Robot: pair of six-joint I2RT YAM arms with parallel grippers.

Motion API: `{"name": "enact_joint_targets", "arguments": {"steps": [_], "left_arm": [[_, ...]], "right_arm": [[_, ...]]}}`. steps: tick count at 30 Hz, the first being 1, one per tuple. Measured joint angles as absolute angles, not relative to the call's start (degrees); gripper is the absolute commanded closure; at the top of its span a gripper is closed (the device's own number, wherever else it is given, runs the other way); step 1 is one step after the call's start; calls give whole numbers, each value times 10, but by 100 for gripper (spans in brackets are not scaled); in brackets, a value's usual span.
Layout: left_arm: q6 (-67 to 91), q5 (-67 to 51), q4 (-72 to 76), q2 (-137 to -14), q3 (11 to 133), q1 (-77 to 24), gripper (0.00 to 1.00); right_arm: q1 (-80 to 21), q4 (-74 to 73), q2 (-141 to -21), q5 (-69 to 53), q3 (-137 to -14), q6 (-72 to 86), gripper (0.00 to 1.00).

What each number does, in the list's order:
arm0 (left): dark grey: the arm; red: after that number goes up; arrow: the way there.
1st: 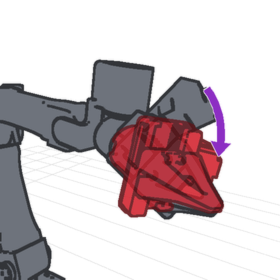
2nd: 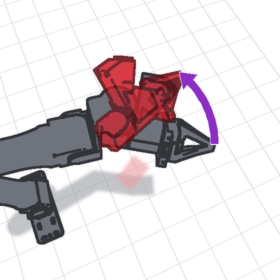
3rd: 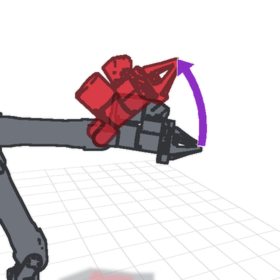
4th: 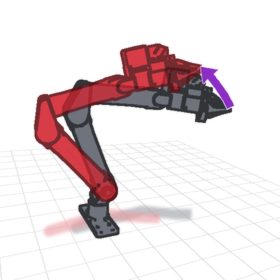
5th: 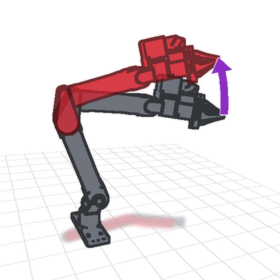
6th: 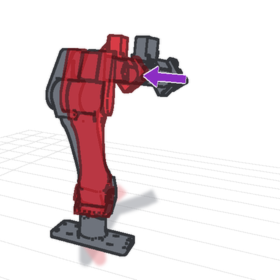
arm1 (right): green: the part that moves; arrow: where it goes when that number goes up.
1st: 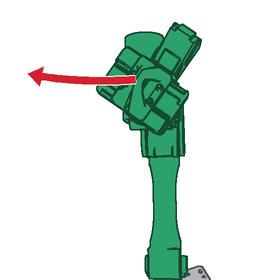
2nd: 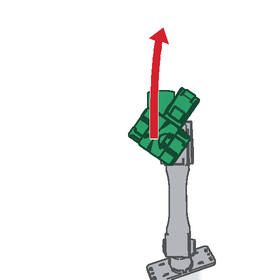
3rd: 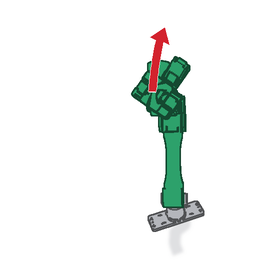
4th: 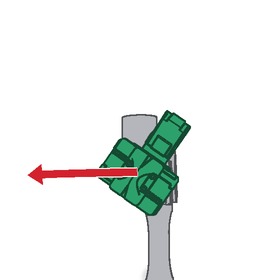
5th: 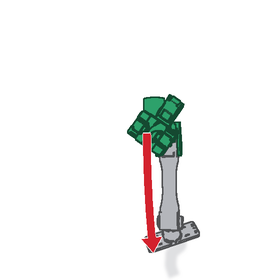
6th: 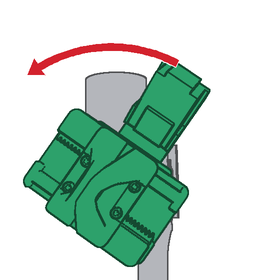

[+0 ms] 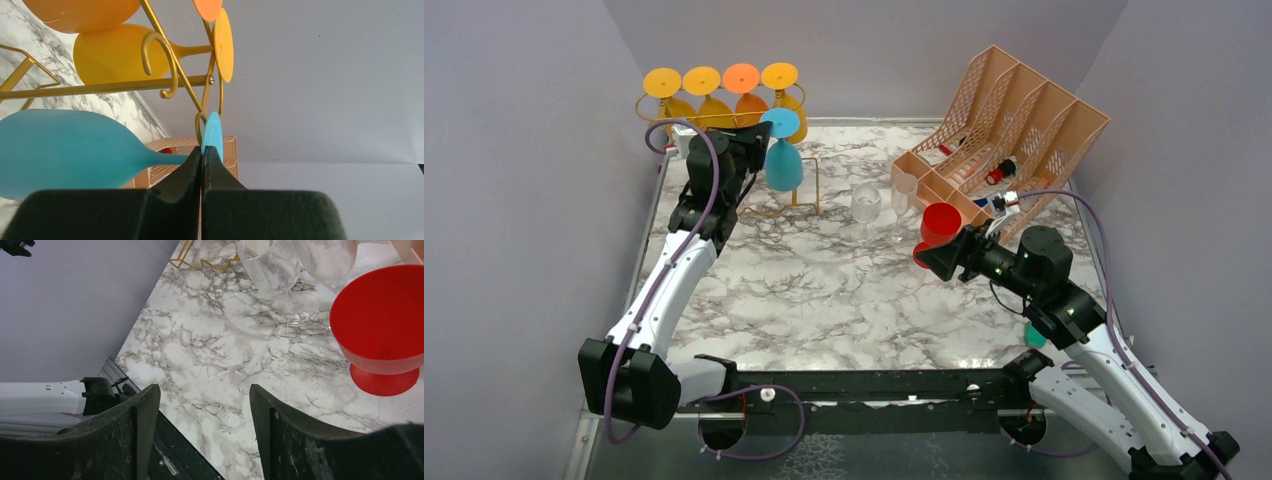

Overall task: Take the wine glass off the wine glass rack
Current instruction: Pick up the wine glass from the wine rack, then place the wine glass at the center of the board.

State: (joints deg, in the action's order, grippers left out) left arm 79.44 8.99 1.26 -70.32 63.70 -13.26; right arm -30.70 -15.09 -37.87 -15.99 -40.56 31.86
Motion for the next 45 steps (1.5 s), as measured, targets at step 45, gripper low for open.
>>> {"name": "enact_joint_targets", "arguments": {"steps": [45], "left_arm": [[419, -462, 134, -447, 328, -192, 100]], "right_arm": [[-307, -58, -466, -361, -405, 341, 34]]}}
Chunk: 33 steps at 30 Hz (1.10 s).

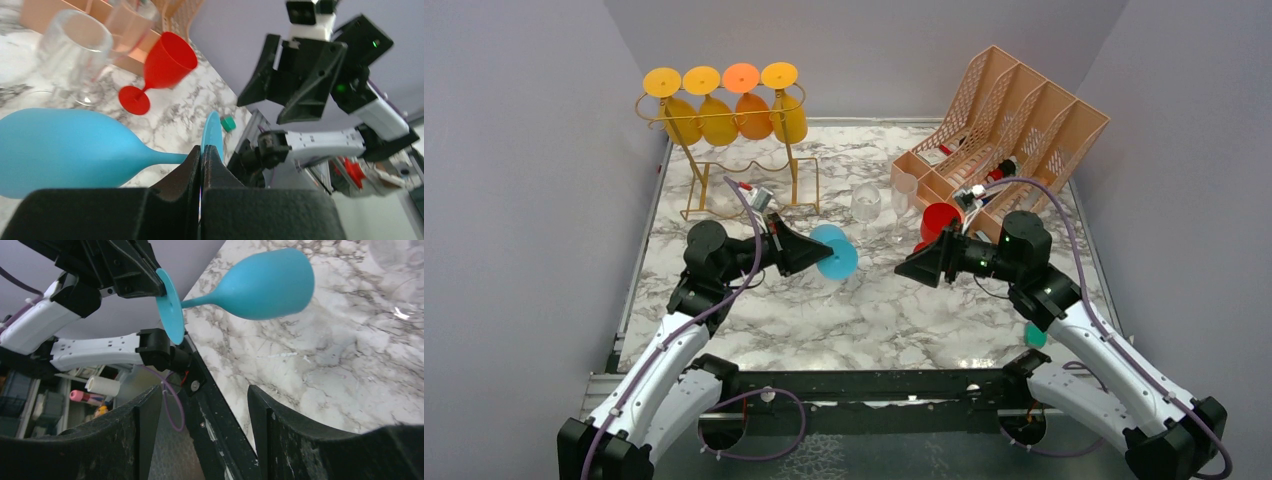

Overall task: Take the wine glass off the wine glass rack
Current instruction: Place the wine glass at the center of the board.

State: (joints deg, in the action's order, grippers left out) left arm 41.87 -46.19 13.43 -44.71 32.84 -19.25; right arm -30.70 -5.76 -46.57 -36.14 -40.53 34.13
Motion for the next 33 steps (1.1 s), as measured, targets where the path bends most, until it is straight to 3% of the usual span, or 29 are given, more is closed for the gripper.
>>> {"name": "enact_joint_targets", "arguments": {"steps": [13, 15, 21, 23, 27, 29, 31, 33], "left_arm": [[394, -460, 139, -493, 331, -302, 100], [393, -455, 142, -498, 331, -315, 100], [391, -450, 147, -513, 335, -347, 100], [390, -449, 149, -518, 339, -355, 100], [387, -445, 151, -519, 343, -360, 100], [386, -445, 150, -519, 343, -360, 100], [387, -445, 150, -519, 343, -361, 91], [387, -445, 149, -520, 343, -361, 74]], "right_arm": [[-314, -6, -557, -469, -413, 373, 43], [-320, 3, -570, -479, -418, 375, 54], [-342, 25, -605, -500, -431, 376, 65], [-349, 28, -611, -505, -431, 375, 81], [-353, 32, -612, -510, -431, 372, 98], [-355, 34, -612, -514, -431, 369, 99], [-356, 34, -612, -517, -431, 364, 99], [-356, 34, -611, -518, -431, 361, 99]]}}
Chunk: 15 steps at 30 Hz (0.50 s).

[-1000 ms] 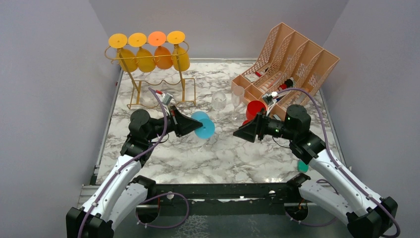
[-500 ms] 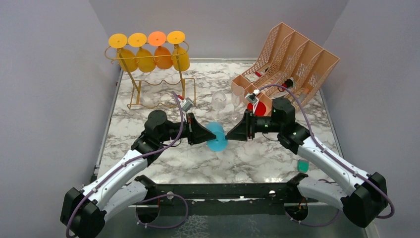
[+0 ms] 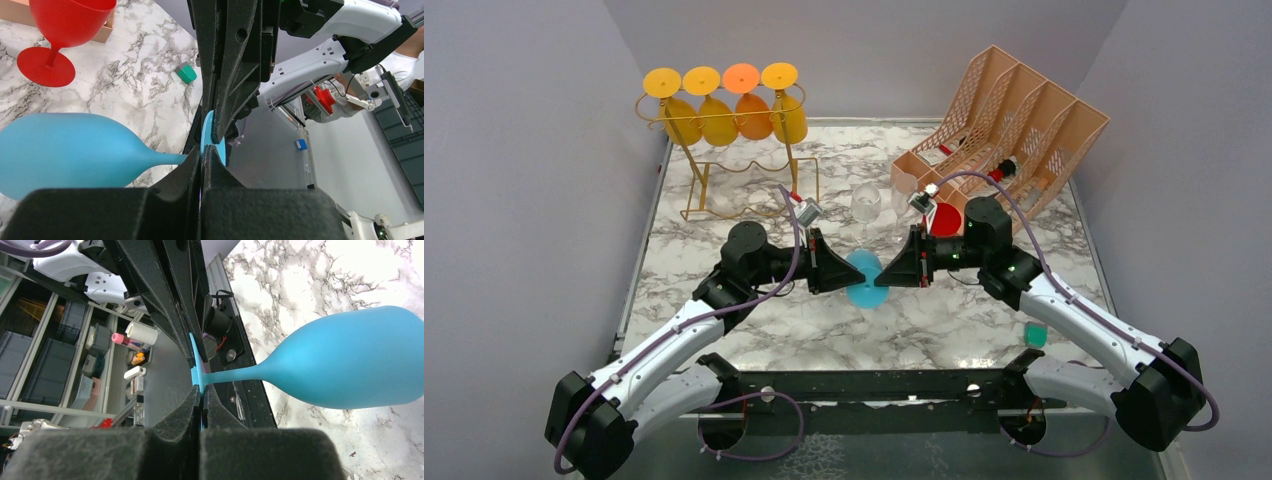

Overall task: Take the wine glass off the wine glass rack
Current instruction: Place the wine glass at the center of the board.

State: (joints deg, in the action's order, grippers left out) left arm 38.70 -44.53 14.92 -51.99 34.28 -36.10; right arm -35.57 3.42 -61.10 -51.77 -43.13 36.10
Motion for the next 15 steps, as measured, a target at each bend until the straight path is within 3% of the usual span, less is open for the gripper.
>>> {"name": "enact_joint_targets", "arguments": {"steps": [3, 6, 10, 15], "left_arm": [[370, -445, 123, -520, 353, -361, 56], [351, -446, 83, -518, 369, -361, 51], [334, -453, 45, -510, 371, -361, 51], [331, -472, 25, -510, 371, -361, 60]], "right_arm": [[-356, 33, -607, -517, -430, 359, 99], [-356, 34, -601, -517, -430, 359, 99], [-356, 33, -597, -515, -430, 353, 99], [-356, 30, -597, -514, -430, 349, 99]]}}
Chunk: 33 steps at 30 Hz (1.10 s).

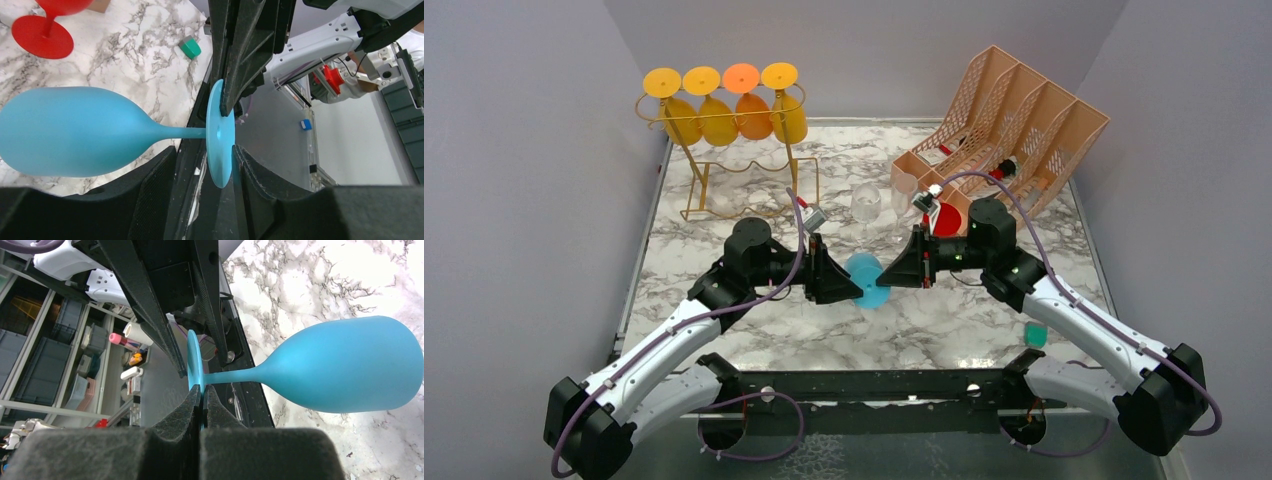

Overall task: Take the wine glass off the wine glass rack
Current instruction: Place the wine glass at the center of the board.

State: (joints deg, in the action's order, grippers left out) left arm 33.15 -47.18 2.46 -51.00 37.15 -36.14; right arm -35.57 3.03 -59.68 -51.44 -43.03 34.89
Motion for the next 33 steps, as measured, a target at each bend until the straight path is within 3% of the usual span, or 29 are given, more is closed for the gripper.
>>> {"name": "enact_joint_targets", "arguments": {"steps": [9, 12, 15, 17, 22, 28, 33], "left_arm": [[332, -476, 20, -524, 371, -364, 65], [332, -480, 23, -532, 371, -369, 75], [332, -484, 27, -538, 372, -376, 92], [331, -486, 29, -542, 374, -378, 100], [322, -489, 26, -544, 375, -379, 100], [288, -496, 15, -524, 370, -380, 100], [237, -503, 7, -472, 346, -380, 100]], "right_arm": [[-356, 29, -597, -515, -430, 348, 99], [-356, 27, -597, -515, -428, 346, 99], [-356, 22, -597, -515, -427, 343, 98], [-356, 19, -597, -515, -427, 340, 95], [-356, 16, -597, -515, -427, 333, 85], [-356, 1, -588, -514, -427, 326, 54], [-356, -30, -563, -474, -441, 311, 47]]}}
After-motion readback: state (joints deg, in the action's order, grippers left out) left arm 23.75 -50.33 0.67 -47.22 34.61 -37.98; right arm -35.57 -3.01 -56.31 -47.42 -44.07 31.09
